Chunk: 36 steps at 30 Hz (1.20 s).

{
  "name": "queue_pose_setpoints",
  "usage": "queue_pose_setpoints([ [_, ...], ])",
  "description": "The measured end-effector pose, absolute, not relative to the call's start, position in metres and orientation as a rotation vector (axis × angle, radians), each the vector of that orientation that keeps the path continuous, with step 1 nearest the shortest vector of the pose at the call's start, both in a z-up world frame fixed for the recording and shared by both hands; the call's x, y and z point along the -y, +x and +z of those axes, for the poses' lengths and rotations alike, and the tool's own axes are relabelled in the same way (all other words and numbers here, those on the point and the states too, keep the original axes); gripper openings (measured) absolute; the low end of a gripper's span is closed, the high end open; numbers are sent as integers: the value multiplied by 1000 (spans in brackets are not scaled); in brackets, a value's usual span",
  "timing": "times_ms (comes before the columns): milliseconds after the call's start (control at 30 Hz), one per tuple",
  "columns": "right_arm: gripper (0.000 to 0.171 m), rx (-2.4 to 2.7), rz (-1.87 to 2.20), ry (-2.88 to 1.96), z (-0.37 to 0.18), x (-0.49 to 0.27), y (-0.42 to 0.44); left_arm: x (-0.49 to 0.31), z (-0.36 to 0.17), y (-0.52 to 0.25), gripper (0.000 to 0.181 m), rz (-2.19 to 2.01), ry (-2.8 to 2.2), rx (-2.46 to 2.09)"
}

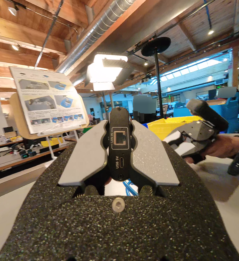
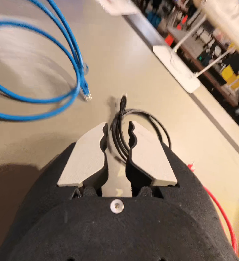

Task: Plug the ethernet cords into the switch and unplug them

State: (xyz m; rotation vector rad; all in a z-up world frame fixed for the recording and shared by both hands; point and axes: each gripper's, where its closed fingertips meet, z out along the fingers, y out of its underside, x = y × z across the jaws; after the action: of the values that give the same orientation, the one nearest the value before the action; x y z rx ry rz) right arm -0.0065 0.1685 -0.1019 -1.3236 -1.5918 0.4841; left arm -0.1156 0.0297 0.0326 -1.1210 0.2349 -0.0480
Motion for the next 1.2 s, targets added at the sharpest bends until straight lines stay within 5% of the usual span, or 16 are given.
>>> queue_pose_setpoints([
  [200,37,1604,820,-1067,-64,-105,-25,-44,18,-68,27,-310,-1177,-392],
  [467,53,1738,877,-984,-78,-71,-34,-63,-8,-19,28,-482,-1281,-561],
  [700,12,1722,807,-981,-83,-76,-35,-66,-15,-20,28,-522,-1317,-559],
  [1200,11,1739,618,-974,-94,-92,-33,-71,-54,-26,28,-220,-1520,-700],
])
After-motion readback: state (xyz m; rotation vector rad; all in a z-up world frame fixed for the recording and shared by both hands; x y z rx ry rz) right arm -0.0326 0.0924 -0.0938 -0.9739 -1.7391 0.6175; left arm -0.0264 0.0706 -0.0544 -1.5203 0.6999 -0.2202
